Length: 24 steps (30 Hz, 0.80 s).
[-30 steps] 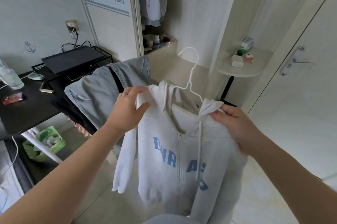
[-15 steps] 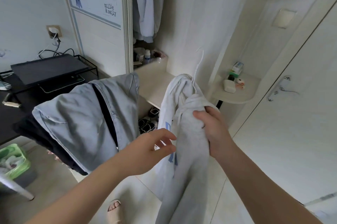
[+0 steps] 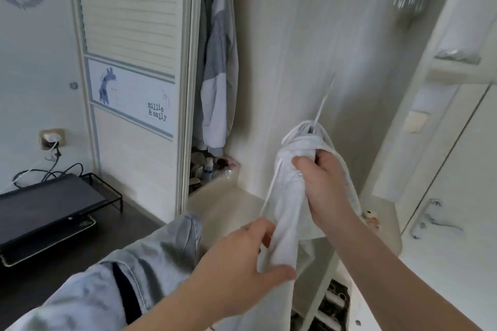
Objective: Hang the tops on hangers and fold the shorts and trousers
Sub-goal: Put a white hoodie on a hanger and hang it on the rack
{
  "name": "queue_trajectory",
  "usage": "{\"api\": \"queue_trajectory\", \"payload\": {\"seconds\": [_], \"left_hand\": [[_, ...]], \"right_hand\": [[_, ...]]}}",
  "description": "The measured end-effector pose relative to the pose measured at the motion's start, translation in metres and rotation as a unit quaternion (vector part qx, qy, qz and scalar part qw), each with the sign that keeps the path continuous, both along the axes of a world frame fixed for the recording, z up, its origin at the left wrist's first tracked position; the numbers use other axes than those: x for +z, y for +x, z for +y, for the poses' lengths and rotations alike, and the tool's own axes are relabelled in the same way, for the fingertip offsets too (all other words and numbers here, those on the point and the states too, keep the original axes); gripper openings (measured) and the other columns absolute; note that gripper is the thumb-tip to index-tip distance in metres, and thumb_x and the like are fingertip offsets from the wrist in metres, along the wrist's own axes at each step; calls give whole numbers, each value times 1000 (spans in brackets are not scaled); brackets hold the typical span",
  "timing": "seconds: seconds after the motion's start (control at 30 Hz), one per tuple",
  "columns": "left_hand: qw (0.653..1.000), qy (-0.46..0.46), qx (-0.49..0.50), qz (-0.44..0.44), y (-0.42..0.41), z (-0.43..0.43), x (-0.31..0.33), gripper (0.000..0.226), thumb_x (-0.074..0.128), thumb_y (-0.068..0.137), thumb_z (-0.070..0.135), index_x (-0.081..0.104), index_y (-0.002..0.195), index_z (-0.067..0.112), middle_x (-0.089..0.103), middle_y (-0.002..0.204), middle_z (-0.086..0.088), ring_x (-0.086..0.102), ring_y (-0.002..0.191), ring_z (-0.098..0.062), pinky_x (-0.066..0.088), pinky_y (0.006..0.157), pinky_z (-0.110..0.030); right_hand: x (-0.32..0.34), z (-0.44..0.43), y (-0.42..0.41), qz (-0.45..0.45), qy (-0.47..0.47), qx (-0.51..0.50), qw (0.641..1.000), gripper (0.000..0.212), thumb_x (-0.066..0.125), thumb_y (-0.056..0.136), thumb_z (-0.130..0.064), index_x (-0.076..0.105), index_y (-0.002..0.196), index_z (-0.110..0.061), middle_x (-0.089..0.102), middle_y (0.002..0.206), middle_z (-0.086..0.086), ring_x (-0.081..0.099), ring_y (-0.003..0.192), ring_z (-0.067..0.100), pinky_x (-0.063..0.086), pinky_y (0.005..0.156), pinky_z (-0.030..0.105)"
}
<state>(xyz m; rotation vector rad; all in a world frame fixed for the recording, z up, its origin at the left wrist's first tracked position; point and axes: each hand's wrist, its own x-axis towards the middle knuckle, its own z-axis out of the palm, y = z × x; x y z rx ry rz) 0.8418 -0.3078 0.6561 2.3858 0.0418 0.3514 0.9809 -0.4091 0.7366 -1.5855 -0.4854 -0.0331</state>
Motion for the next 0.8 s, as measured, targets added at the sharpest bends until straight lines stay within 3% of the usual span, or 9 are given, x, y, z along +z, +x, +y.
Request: {"api": "queue_trajectory", "payload": {"seconds": [0.2, 0.3, 0.43, 0.5, 0.63, 0.8], "left_hand": [[990, 107, 27, -88, 64, 75, 70, 30, 54, 87, 59, 36, 95, 37, 58, 92, 13, 58, 84, -6, 52, 77, -35], [984, 136, 35, -113, 98, 109, 102, 27, 54, 91, 54, 34, 89, 36, 54, 83, 12, 54, 76, -6, 48, 67, -29], [972, 172, 41, -152, 145, 150, 142, 24, 55, 93, 50, 33, 89, 42, 50, 77, 18, 49, 63, 0, 31, 54, -16], [970, 178, 46, -158, 166, 163, 158, 21, 54, 95, 46, 34, 92, 41, 51, 77, 16, 48, 60, 0, 32, 54, -19], [954, 226, 78, -184, 218, 188, 185, 22, 50, 97, 39, 31, 88, 35, 48, 72, 8, 51, 70, -12, 43, 61, -32], [932, 289, 110, -189, 282, 207, 232, 18, 44, 100, 36, 32, 88, 30, 51, 78, 4, 56, 76, -24, 48, 66, -37]], "right_hand": [[72, 69, 58, -84, 27, -15, 996, 63, 55, 69, -35, 61, 129, -18, 72, 108, -2, 69, 100, 17, 57, 91, 43], [109, 100, 90, -105, 47, -17, 993, 57, 55, 71, -31, 63, 125, -15, 72, 108, 0, 69, 102, 18, 56, 89, 38], [150, 139, 137, -165, 83, -13, 983, 21, 58, 83, -17, 66, 102, -16, 71, 96, 4, 69, 91, 19, 56, 75, 31], [168, 155, 158, -185, 93, -14, 978, 25, 56, 79, -20, 66, 102, -16, 72, 98, 7, 69, 90, 18, 57, 74, 31], [201, 189, 211, -229, 114, 2, 967, 30, 52, 70, -23, 67, 92, -11, 70, 89, 9, 67, 83, 19, 55, 74, 35], [250, 215, 282, -267, 130, 13, 955, 39, 51, 69, -22, 65, 97, 2, 66, 84, 10, 64, 80, 22, 53, 73, 37]]}}
